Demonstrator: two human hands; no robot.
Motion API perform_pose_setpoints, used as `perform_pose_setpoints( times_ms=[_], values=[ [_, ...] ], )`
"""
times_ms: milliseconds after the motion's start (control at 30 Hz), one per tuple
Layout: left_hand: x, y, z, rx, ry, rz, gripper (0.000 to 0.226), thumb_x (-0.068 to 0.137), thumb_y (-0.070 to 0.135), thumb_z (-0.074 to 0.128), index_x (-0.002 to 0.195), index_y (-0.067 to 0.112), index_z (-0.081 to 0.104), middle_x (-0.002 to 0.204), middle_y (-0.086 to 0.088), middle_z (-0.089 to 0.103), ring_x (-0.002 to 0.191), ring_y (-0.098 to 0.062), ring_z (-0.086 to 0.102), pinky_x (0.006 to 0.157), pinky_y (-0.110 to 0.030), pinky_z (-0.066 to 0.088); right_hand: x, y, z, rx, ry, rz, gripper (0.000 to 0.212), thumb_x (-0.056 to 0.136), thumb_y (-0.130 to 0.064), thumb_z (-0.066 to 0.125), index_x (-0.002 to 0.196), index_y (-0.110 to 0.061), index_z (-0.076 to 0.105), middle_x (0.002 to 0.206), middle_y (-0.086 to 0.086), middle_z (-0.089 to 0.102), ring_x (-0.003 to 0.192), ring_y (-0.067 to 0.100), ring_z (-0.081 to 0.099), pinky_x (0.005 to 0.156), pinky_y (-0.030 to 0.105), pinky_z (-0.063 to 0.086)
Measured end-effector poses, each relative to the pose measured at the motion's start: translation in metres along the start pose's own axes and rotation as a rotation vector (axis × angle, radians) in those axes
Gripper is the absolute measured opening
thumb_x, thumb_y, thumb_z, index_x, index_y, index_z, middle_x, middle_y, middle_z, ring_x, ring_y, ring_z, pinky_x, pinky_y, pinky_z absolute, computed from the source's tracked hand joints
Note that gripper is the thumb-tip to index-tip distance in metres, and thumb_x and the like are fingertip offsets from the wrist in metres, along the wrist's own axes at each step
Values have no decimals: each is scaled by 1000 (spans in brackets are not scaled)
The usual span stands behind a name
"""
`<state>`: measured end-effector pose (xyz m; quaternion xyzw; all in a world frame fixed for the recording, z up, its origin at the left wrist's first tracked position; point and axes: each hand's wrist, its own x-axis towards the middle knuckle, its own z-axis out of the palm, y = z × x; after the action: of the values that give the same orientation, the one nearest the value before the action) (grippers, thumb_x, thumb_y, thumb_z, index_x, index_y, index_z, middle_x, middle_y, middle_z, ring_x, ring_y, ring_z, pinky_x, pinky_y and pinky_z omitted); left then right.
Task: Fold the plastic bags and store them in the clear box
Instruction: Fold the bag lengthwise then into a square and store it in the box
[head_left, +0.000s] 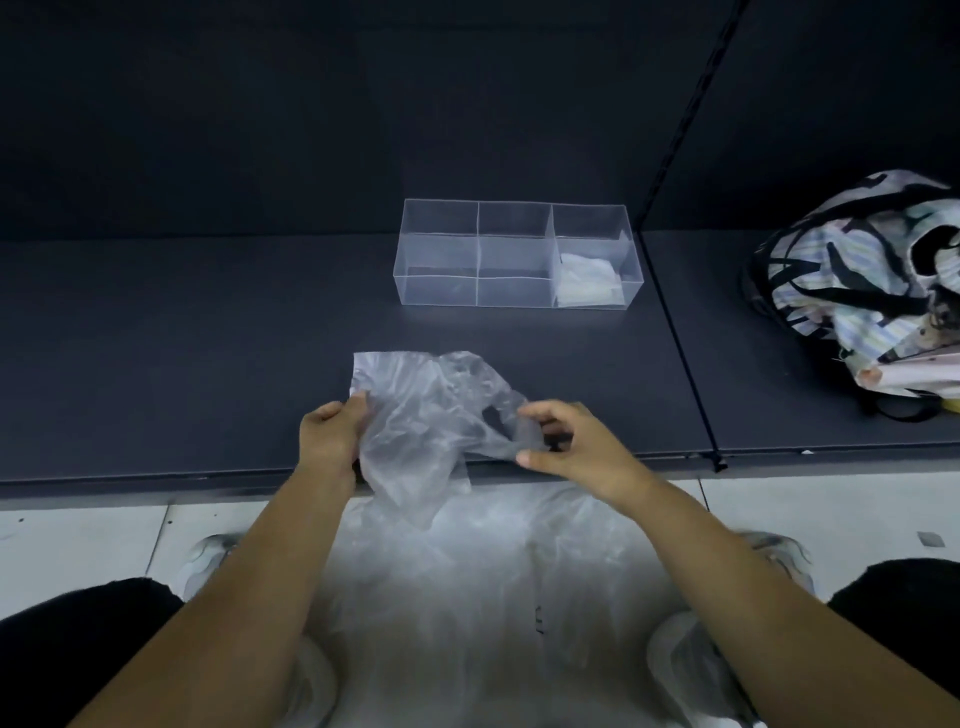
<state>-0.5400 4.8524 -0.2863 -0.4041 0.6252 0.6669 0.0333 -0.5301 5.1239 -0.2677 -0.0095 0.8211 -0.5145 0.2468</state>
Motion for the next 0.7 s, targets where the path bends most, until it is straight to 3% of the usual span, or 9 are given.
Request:
perform_pose_setpoints(
  times_ms=[67, 133, 233, 333, 400, 467, 567, 633, 700],
  values=[
    [12, 9, -5, 53, -31, -112, 35, 83, 44, 69, 94, 11, 67, 90, -8, 70, 84, -29, 67, 76, -40, 57, 11, -1, 4, -29, 64, -25, 18, 81, -18, 76, 95, -27, 70, 115, 1, 52, 103, 8, 55, 88, 15, 42],
    [25, 17, -9, 42, -124, -157, 41, 81, 44, 72, 103, 10, 70, 99, -8, 72, 89, -27, 68, 81, -40, 56, 20, -4, 1, -62, 64, -33, 5, 85, -16, 71, 83, -21, 70, 111, 7, 58, 97, 14, 59, 88, 18, 44],
    [40, 27, -14, 33, -232, -128, 34, 82, 34, 73, 105, 9, 71, 101, -8, 72, 82, -21, 69, 70, -34, 55, 26, -10, -9, 12, 18, -14, 11, 93, -14, 61, 82, -16, 64, 101, 13, 65, 86, 17, 58, 84, 23, 45],
    [51, 31, -16, -5, -199, -101, 29, 83, 32, 73, 102, 10, 71, 89, -5, 74, 76, -18, 69, 67, -32, 54, 27, -14, -19, 190, 4, 15, 16, 99, -13, 49, 85, -13, 55, 91, 4, 62, 87, 13, 57, 84, 25, 48],
    [56, 33, -15, 17, -137, -94, 27, 83, 35, 73, 97, 12, 71, 92, -5, 73, 81, -20, 69, 74, -34, 55, 26, -16, -27, 358, 12, 50, 19, 102, -13, 43, 86, -10, 53, 81, 4, 61, 90, 19, 66, 84, 26, 53],
    [55, 35, -14, 46, -96, -74, 27, 82, 37, 73, 92, 12, 71, 96, -8, 72, 85, -24, 68, 83, -37, 54, 24, -22, -40, 506, 93, 62, 21, 101, -11, 43, 82, -10, 52, 66, 2, 61, 80, 21, 71, 75, 26, 56],
    [49, 42, -11, 56, -142, -5, 29, 82, 35, 73, 92, 9, 73, 89, -8, 73, 74, -22, 69, 74, -33, 57, 25, -34, -69, 528, 288, 27, 19, 95, -2, 52, 78, -8, 57, 57, 0, 64, 54, 13, 56, 55, 18, 50],
    [45, 51, -6, 60, -199, 34, 24, 81, 34, 74, 89, 11, 74, 85, -6, 75, 69, -19, 71, 66, -29, 57, 28, -46, -89, 534, 344, 5, 17, 93, 1, 54, 79, -8, 59, 52, -2, 60, 50, 10, 46, 50, 15, 43],
    [44, 60, 4, 42, -236, 37, 21, 79, 34, 76, 86, 14, 74, 86, -8, 75, 70, -20, 72, 70, -31, 56, 36, -59, -107, 548, 387, -20, 19, 94, 1, 52, 81, -10, 60, 51, -4, 57, 48, 6, 44, 51, 15, 41]
  ],
)
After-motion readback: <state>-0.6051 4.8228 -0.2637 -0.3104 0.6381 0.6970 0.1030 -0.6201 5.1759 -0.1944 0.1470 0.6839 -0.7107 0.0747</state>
